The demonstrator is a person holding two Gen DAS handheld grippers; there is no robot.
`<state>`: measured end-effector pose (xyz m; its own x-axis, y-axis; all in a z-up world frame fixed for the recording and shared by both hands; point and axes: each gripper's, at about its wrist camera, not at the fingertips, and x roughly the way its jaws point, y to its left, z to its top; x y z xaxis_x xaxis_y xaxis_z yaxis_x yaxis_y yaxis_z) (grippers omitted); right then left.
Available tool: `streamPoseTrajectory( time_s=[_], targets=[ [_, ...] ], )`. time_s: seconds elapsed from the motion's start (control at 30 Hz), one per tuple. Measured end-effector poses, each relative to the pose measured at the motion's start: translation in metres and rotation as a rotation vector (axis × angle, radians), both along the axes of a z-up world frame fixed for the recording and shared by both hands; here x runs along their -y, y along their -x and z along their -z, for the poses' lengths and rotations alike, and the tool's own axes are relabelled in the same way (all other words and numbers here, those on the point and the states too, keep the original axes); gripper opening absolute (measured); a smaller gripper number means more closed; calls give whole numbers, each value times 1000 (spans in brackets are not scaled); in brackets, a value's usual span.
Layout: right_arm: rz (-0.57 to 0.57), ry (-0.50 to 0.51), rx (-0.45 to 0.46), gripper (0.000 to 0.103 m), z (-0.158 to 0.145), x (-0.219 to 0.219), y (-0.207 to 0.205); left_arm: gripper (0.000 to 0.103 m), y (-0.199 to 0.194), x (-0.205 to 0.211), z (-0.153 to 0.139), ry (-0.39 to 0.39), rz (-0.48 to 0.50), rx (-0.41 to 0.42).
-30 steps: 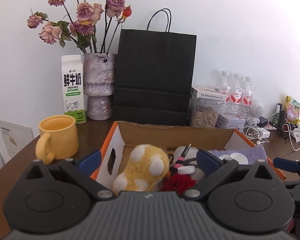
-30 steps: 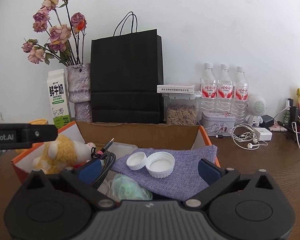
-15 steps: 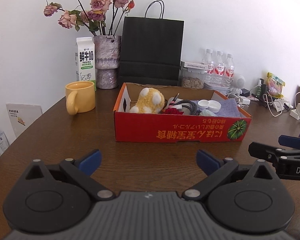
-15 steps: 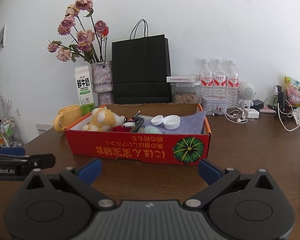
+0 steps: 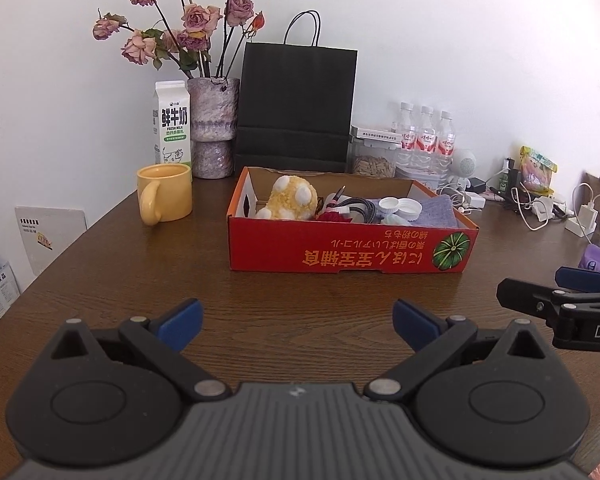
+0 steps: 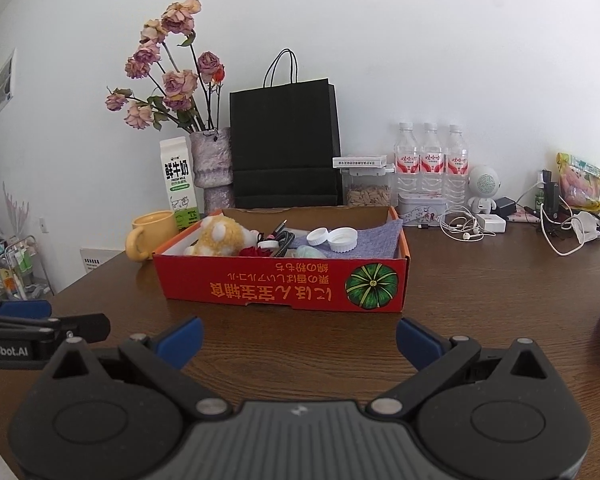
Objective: Organize objects
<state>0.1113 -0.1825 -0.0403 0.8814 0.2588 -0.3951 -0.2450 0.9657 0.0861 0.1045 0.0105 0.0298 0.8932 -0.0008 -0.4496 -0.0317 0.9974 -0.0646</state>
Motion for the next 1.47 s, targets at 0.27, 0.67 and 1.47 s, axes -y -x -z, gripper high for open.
streamPoseTrajectory(
  time_s=[0.27, 0.67, 1.47],
  targets=[
    [-1, 1, 0, 103, 0, -1, 1, 103, -1, -1, 1, 0, -5, -9],
    [-1, 1, 1, 103, 0, -2, 1, 103, -1, -1, 2, 1, -7, -14],
    [-3, 5, -4, 103, 2, -6, 1, 103, -3, -1, 6, 19, 12, -8]
  ],
)
